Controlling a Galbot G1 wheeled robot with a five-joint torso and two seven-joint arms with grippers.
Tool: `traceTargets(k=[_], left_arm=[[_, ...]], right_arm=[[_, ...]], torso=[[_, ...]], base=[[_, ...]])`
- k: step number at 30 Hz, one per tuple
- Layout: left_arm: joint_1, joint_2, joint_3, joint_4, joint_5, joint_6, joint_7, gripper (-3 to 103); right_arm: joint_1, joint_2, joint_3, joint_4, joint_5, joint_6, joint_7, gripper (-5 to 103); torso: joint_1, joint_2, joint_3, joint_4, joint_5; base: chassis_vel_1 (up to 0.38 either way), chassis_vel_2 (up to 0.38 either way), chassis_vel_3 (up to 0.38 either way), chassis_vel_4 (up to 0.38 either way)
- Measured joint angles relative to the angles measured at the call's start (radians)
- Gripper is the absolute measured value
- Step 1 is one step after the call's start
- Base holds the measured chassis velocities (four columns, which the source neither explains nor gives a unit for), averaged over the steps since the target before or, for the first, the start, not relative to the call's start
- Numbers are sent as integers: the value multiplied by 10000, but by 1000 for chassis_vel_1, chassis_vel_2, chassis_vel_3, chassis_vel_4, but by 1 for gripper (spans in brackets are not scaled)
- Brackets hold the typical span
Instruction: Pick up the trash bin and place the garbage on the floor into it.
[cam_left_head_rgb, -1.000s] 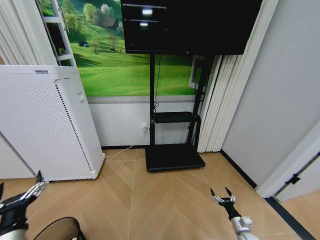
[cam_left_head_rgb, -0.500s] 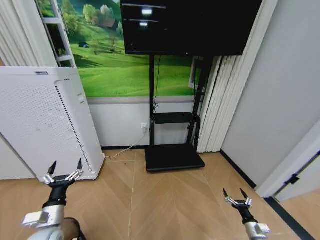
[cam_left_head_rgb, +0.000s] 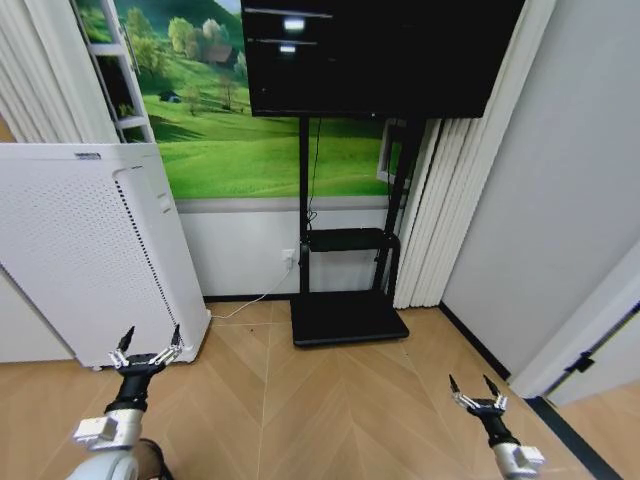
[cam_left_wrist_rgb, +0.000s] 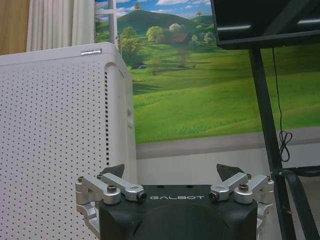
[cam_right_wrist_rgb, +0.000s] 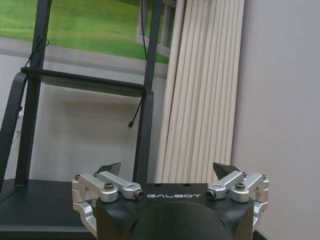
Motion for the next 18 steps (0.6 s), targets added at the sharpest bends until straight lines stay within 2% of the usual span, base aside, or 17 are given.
traceTargets(k=[2,3,4,18], left_arm=[[27,2,-12,-44,-75,31,0,100],[108,45,-125,-192,-276,141,0,100],[117,70,-175,-206,-315,151,0,100],[209,-35,-228,-332,-389,160,3,100]], right_arm=[[-13,16,0,27,-25,27,0,100],[-104,47,1,144,-104,112,-6,100],[-109,60,-6,143,-105,120,-7,100],[-110,145,15,374,-55,126,1,100]], torso=[[20,59,39,0,0],[87,284,196,-1,-2],[113,352,237,-1,-1],[290,894,605,0,-1]], base=[[0,0,0,0],[0,0,0,0],[0,0,0,0],[0,0,0,0]])
